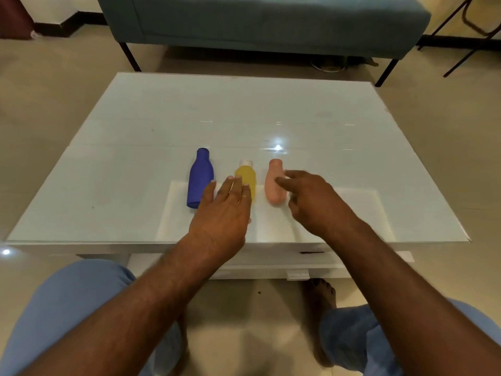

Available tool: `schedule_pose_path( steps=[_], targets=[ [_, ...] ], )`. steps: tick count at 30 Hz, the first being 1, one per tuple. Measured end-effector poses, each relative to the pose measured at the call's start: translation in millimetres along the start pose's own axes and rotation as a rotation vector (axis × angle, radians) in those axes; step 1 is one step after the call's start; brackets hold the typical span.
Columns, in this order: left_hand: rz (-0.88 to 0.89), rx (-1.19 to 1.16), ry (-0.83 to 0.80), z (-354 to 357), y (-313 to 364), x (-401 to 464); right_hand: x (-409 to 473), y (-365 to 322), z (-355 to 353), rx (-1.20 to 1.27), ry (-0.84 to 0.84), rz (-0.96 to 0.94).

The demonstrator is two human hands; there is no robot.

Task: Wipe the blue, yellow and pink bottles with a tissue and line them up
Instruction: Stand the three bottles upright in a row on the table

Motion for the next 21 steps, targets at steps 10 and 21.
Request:
schedule_pose_path(
  steps=[10,21],
  targets=[
    [-0.009,0.024,-0.07,12,-1,11,10,-5,5,-0.25,-0.161,0.001],
    [-0.192,-0.007,-0.112,-5,-28,-16,-10,-22,5,-0.109,0.044,-0.138]
  ],
)
Point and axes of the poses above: each hand's wrist, its own x-axis towards the middle knuckle, its own z-axis out of the palm, y = z × x, the point moved 2 cm from there along x, towards the middle knuckle
